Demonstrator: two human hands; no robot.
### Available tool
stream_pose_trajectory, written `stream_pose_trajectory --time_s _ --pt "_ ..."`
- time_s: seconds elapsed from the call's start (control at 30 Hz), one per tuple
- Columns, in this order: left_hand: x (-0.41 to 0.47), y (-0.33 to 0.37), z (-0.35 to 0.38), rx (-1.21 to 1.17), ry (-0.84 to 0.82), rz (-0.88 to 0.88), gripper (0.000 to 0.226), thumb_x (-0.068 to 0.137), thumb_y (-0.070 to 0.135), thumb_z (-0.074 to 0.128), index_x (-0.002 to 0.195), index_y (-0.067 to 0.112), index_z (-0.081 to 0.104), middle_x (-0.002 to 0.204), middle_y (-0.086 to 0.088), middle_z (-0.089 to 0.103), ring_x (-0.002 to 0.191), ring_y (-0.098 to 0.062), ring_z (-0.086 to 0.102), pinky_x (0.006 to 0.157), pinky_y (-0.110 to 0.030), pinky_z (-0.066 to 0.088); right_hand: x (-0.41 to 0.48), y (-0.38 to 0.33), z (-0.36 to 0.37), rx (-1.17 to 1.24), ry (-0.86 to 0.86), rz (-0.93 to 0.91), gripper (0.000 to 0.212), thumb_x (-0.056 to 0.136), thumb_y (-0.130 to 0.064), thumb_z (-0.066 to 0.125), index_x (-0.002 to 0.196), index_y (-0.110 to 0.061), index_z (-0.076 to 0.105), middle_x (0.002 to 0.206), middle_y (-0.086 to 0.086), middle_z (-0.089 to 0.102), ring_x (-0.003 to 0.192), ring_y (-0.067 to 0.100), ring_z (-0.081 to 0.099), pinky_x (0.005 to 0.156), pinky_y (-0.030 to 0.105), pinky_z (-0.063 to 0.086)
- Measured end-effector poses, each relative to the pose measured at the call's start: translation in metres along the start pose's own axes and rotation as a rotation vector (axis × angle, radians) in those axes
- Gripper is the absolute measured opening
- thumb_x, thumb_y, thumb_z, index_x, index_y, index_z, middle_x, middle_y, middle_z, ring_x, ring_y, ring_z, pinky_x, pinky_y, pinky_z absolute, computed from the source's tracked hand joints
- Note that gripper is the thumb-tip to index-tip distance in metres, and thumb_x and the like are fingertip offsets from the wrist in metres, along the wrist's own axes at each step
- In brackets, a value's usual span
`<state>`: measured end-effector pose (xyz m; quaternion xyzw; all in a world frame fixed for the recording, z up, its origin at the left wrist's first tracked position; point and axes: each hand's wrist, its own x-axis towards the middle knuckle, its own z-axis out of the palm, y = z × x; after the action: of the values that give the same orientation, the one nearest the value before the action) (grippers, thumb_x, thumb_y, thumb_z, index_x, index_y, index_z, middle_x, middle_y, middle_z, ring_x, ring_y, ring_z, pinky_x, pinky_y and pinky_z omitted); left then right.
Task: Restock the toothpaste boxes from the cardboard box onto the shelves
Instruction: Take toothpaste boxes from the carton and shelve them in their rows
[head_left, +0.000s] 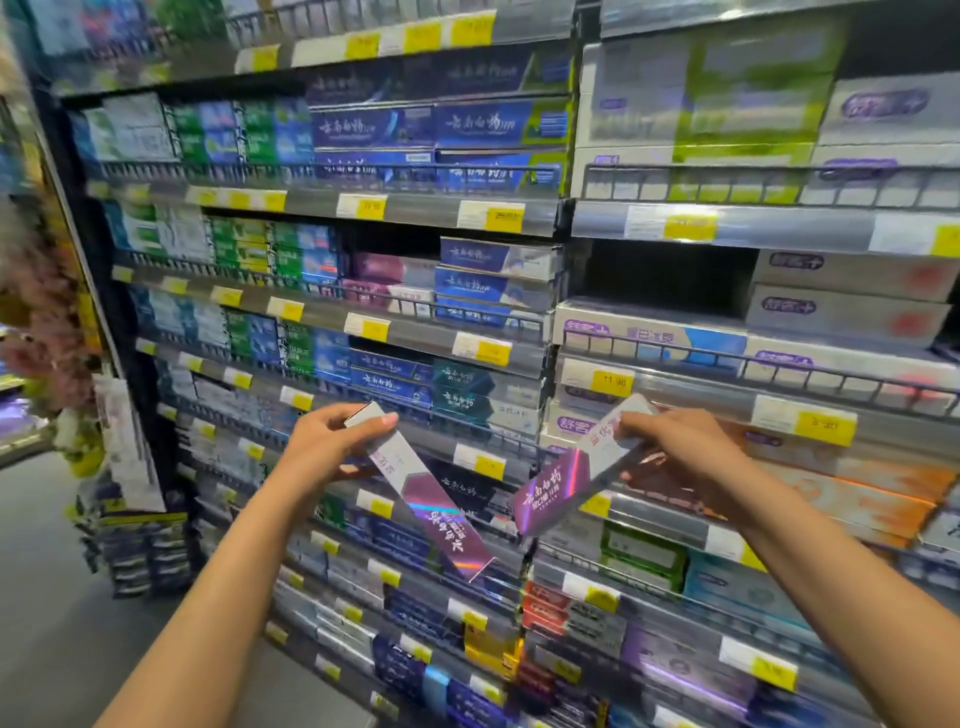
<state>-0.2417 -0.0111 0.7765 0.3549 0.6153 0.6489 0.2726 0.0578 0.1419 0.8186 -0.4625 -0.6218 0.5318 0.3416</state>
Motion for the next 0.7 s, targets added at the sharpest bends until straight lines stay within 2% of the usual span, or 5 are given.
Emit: stream_pose_trajectory --time_s 0.13,0.3,0.5,0.63,0.7 --pt "0.044 0.001 -0.044 -0.008 -0.004 0.048 0.021 0.077 0.022 0.074 0.093 0.009 0.068 0.085 -0.009 0.072 0.082 -0.021 0.067 0.061 -0.03 0.058 0.025 -0.019 0.048 0.073 0.012 -0.129 0.016 0.081 -0.009 0.065 0.089 0.004 0.061 0.078 0.026 0.07 0.064 0.035 0.068 0.061 0.04 0.06" --pt "0.12 0.002 -0.117 -0.091 -0.011 0.043 0.016 0.078 0.025 0.071 0.084 0.011 0.067 0.074 -0.004 0.072 0.08 -0.025 0.065 0.077 -0.04 0.058 0.063 -0.053 0.129 0.249 0.06 -0.307 0.008 0.085 -0.002 0.058 0.078 -0.005 0.056 0.056 0.01 0.068 0.049 0.025 0.067 0.055 0.034 0.058" --pt "0.207 0.017 -0.181 -0.257 -0.027 0.021 0.01 0.085 0.019 0.065 0.082 0.01 0.065 0.064 -0.004 0.067 0.055 -0.016 0.064 0.046 -0.023 0.051 0.113 -0.097 0.22 0.407 0.178 -0.435 0.019 0.083 -0.009 0.064 0.083 -0.011 0.045 0.064 -0.001 0.067 0.058 0.023 0.07 0.068 0.04 0.058" --pt "0.247 0.02 -0.204 -0.311 -0.056 0.002 0.01 0.087 0.022 0.064 0.085 0.013 0.066 0.063 0.002 0.069 0.059 -0.012 0.066 0.052 -0.025 0.054 0.132 -0.11 0.258 0.42 0.263 -0.49 0.009 0.084 -0.005 0.062 0.086 -0.006 0.054 0.077 0.005 0.068 0.064 0.024 0.07 0.059 0.035 0.058" --pt "0.26 0.02 -0.21 -0.32 -0.062 0.006 0.009 0.086 0.023 0.064 0.085 0.014 0.066 0.064 0.003 0.07 0.062 -0.012 0.067 0.055 -0.03 0.054 0.141 -0.115 0.27 0.407 0.3 -0.503 0.017 0.083 -0.007 0.065 0.094 -0.002 0.053 0.079 0.006 0.067 0.062 0.021 0.07 0.056 0.03 0.056"
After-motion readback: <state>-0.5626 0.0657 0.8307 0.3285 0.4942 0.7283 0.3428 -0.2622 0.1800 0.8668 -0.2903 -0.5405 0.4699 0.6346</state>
